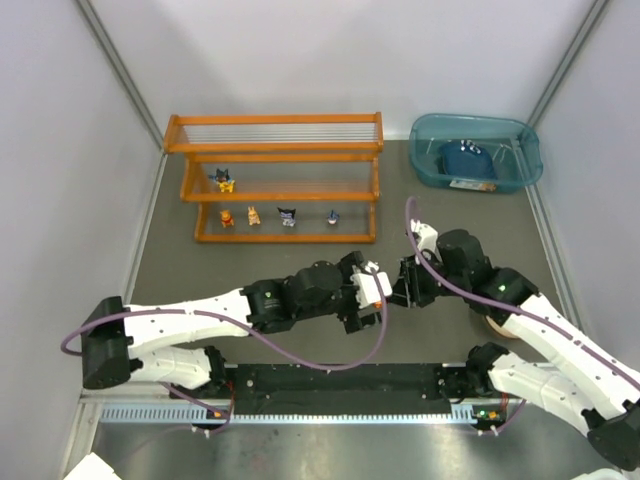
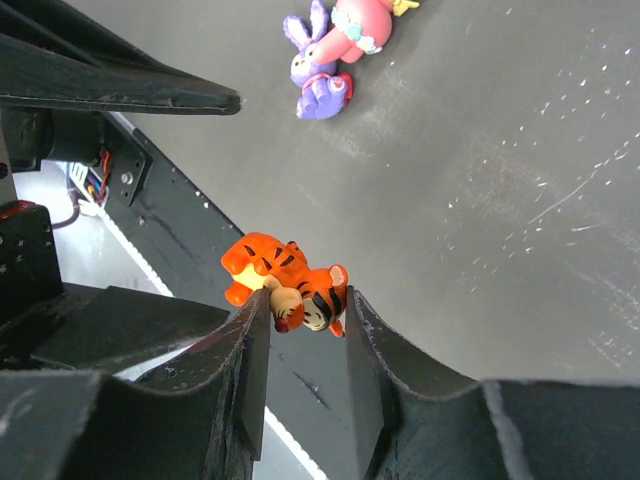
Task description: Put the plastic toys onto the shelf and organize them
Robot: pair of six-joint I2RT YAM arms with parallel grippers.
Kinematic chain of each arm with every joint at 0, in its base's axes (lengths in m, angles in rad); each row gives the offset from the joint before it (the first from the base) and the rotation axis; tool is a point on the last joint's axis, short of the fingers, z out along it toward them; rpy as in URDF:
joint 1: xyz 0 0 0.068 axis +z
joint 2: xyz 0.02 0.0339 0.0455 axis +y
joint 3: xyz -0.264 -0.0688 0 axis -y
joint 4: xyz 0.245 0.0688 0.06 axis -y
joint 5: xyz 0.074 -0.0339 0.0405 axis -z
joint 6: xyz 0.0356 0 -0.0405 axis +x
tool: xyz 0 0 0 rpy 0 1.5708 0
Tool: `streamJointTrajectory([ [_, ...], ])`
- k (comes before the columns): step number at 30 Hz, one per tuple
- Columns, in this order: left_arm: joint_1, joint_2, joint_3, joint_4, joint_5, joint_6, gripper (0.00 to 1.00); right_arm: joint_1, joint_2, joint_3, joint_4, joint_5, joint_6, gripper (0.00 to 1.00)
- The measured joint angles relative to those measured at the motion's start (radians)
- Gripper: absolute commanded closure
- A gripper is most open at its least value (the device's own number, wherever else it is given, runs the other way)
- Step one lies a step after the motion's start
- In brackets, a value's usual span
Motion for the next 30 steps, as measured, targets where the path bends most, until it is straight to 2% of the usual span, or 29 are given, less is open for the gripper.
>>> streamJointTrajectory([
  [7, -0.043, 0.097, 0.108, -0.005, 0.0, 0.092, 0.01, 0.0, -0.036, 0.0, -0.025, -0.016, 0.002, 1.0],
  [17, -0.101, 0.235, 0.227, -0.119, -0.02, 0.177, 0.04, 0.0, -0.063, 0.0, -0.047, -0.02, 0.01, 1.0],
  [24, -0.107, 0.278, 0.283, -0.19, -0.049, 0.194, 0.17, 0.0, -0.068, 0.0, -0.049, -0.022, 0.013, 1.0],
  [28, -0.107, 0.28, 0.291, -0.205, -0.055, 0.193, 0.4, 0.0, -0.069, 0.0, -0.049, -0.024, 0.015, 1.0],
  [30, -0.107, 0.286, 0.299, -0.211, -0.057, 0.192, 0.42, 0.0, -0.071, 0.0, -0.049, -0.024, 0.019, 1.0],
])
